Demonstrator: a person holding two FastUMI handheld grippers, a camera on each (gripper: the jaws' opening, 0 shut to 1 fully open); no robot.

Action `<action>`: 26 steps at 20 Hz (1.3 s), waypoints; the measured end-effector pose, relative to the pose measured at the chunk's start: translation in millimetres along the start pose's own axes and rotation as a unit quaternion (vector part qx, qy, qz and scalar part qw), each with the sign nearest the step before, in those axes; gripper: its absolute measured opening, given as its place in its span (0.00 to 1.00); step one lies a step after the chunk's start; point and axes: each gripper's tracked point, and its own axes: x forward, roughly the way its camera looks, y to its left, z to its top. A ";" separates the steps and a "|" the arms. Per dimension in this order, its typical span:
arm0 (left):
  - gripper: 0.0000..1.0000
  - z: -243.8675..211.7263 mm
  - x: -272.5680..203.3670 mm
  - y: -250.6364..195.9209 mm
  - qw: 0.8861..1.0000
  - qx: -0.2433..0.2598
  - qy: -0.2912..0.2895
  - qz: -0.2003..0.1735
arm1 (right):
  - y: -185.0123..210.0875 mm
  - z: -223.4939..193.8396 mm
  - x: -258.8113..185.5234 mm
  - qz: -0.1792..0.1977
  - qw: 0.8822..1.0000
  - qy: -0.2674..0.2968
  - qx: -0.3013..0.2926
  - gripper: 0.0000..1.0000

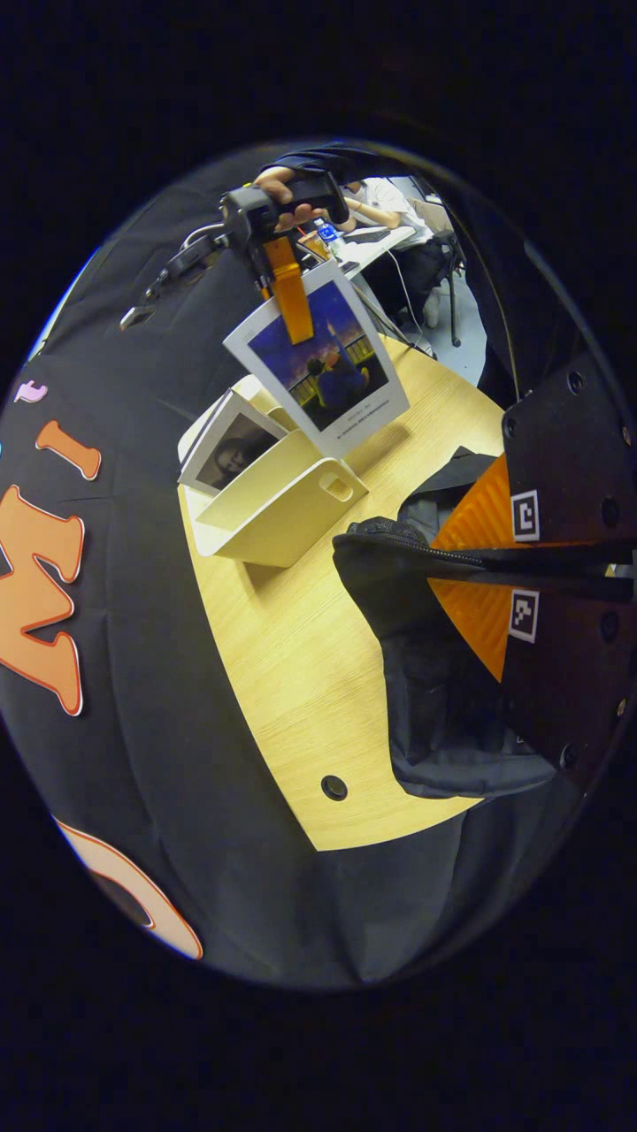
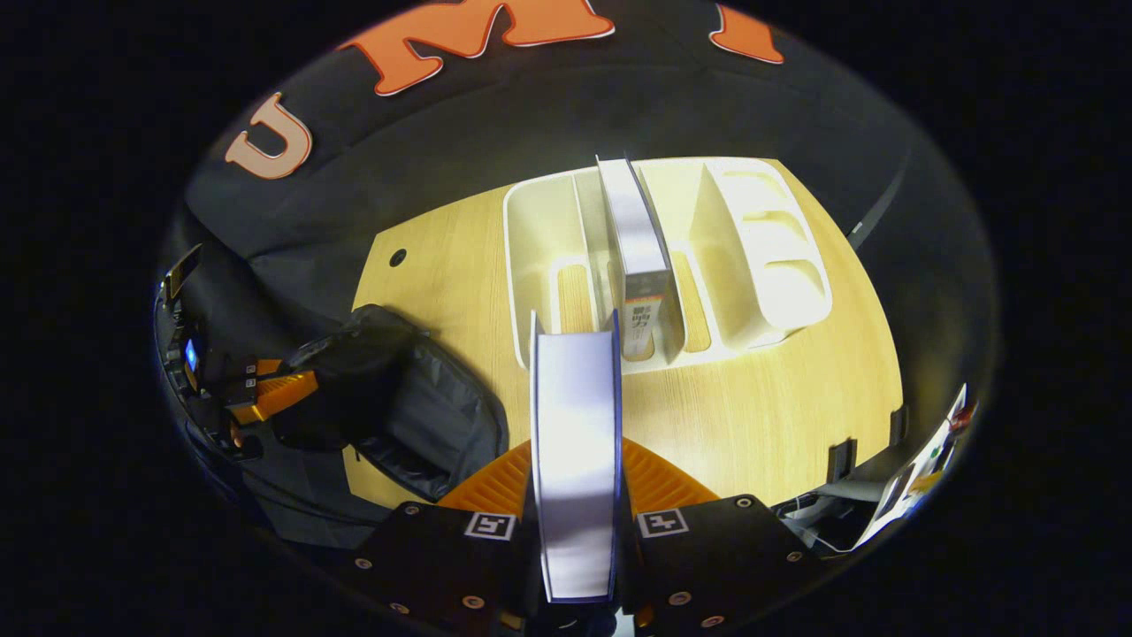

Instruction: Open the schoolbag, grab two books from the bookshelf and put them into the schoolbag.

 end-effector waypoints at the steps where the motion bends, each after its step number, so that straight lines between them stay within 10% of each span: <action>1: 0.06 0.1 0.1 -0.5 1.000 -0.003 0.000 -0.001 | 1.2 -5.4 -2.9 0.007 1.000 -0.003 0.008 0.36; 26: 0.06 16.7 -4.5 0.1 0.997 -0.066 -0.034 0.004 | 151.1 -32.6 69.9 0.281 0.945 -0.037 0.161 0.35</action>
